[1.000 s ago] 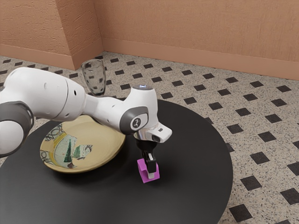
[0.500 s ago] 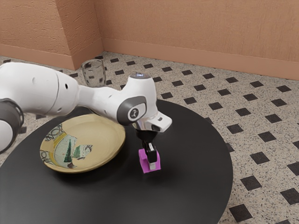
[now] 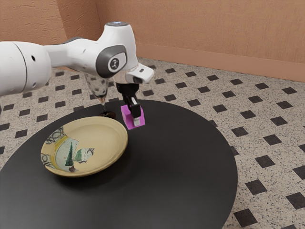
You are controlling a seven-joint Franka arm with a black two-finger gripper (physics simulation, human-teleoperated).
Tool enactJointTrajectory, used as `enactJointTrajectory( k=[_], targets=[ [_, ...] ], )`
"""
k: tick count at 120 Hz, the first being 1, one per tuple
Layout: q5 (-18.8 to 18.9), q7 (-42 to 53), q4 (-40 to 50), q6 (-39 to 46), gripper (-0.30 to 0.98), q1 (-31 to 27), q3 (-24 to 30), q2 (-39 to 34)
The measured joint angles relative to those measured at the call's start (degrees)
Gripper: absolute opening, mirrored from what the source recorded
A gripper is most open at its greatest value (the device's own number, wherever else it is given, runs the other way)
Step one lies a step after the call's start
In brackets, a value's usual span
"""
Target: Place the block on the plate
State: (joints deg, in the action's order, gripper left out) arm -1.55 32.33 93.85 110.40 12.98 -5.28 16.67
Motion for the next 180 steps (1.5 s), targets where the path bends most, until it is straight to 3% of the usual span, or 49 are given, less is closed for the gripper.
enactJointTrajectory(
  k=[46,63,111,180],
  targets=[
    [-3.39,6.24,0.7,-2.97,0.34,-0.28,-18.14,0.07],
    [-5.04,9.41,1.13,-3.24,0.34,-0.82,-21.93,0.15],
    [-9.05,15.41,8.02,2.49,0.34,-0.85,-22.16,3.78],
    [-12.44,19.27,8.5,6.95,0.34,-2.67,-20.99,9.54]
  ],
)
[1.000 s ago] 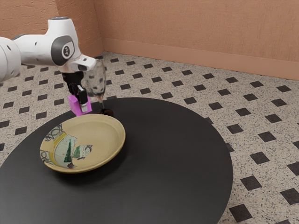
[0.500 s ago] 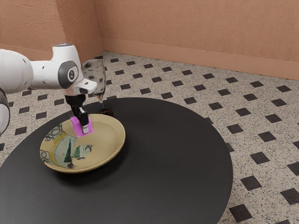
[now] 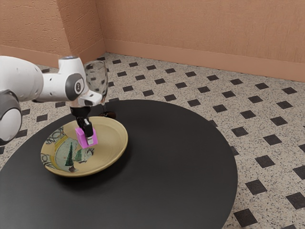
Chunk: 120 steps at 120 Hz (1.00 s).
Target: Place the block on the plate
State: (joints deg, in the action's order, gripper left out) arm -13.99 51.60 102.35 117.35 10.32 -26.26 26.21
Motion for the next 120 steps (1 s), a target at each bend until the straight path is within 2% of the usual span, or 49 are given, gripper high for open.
enactJointTrajectory(
  k=[12,19,52,80,101,120],
  targets=[
    [-0.4,0.37,0.0,0.24,0.34,-0.44,0.13,0.54],
    [-0.66,0.72,-0.01,0.24,0.43,-0.55,0.16,0.71],
    [-1.23,2.18,-0.12,0.32,0.61,-0.57,0.17,0.74],
    [-0.63,2.92,-1.91,-2.41,0.66,0.3,0.85,-5.67],
    [4.61,2.01,-3.97,-8.3,0.67,1.14,9.76,-13.99],
    [7.5,0.73,-6.1,-14.74,0.68,0.99,14.55,-18.47]
  ],
)
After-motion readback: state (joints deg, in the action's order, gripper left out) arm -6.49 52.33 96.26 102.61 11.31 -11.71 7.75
